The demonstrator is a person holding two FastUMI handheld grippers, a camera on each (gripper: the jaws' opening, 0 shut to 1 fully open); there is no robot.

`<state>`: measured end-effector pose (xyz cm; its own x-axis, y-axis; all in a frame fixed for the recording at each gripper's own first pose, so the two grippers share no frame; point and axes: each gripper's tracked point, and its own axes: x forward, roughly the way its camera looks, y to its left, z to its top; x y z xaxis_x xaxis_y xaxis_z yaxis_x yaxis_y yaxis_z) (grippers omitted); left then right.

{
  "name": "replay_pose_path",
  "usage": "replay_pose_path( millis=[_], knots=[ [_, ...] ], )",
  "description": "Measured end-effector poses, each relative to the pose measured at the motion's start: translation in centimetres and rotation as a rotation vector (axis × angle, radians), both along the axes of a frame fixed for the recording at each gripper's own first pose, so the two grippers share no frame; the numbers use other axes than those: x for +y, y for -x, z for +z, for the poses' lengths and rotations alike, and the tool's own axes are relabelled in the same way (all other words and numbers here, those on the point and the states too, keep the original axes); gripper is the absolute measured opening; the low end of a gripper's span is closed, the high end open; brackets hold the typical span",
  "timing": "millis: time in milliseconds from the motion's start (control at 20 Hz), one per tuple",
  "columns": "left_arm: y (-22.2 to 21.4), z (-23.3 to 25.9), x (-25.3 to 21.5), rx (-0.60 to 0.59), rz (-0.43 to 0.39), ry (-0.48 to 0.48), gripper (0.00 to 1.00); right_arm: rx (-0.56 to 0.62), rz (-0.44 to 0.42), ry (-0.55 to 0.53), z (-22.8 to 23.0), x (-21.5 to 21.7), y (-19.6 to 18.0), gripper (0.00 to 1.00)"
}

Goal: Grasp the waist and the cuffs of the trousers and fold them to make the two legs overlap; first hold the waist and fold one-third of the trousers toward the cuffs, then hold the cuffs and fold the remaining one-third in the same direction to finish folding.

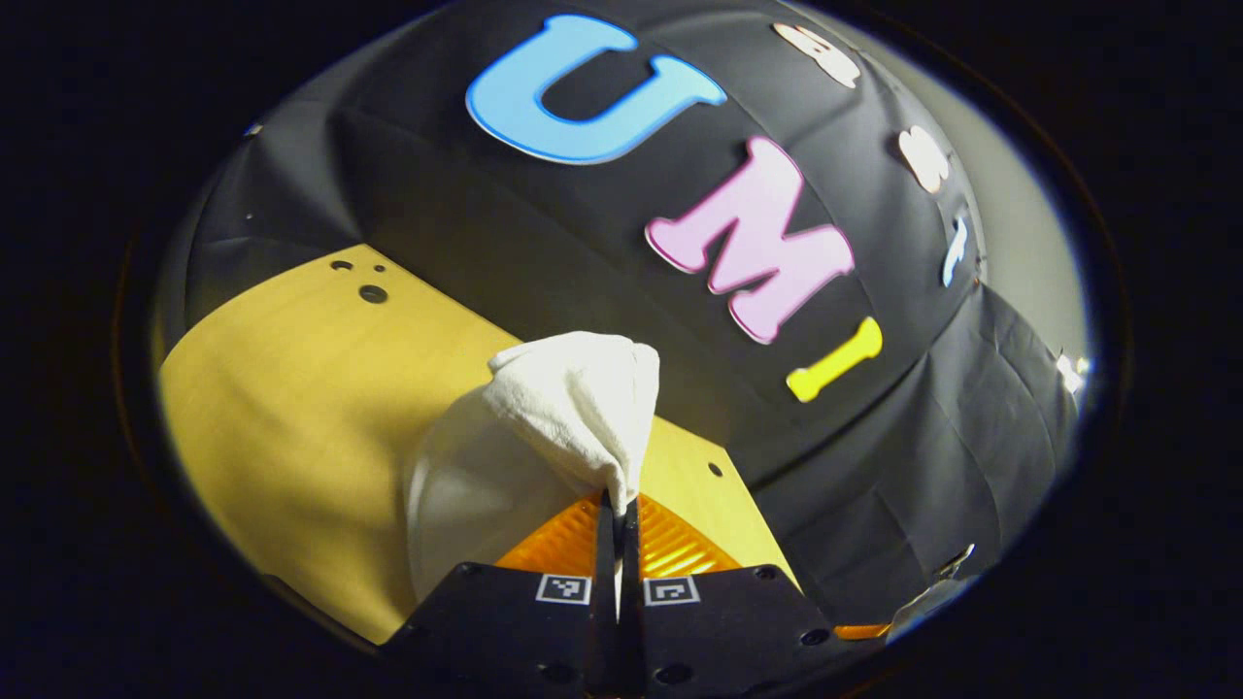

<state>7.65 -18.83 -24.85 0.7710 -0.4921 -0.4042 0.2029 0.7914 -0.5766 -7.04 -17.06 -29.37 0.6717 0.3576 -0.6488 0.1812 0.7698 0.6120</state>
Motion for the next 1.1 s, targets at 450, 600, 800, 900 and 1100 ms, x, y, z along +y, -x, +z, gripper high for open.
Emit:
replay_pose_path(
  millis=[450,600,800,900,1100],
  knots=[
    [6.5,-8.6,-6.7,0.074,-0.24,-0.284,0.05,0.036,-0.018,-0.009,-1.6,-2.1,0.1,0.57],
    [8.0,-9.9,-7.3,0.06,-0.338,-0.358,0.09,0.044,-0.02,-0.018,-2.0,-2.1,-0.3,0.57],
    [11.9,-9.6,-10.0,0.022,-0.463,-0.363,0.25,0.043,-0.006,-0.027,-2.2,-1.6,-0.9,0.57],
    [14.0,-9.1,-11.6,0.026,-0.539,-0.297,0.47,0.041,0.003,-0.027,-2.2,-1.3,-1.1,0.57],
    [15.6,-9.3,-11.5,0.054,-0.558,-0.276,0.54,0.029,0.004,-0.032,-1.6,-0.9,-1.5,0.57]
  ],
)
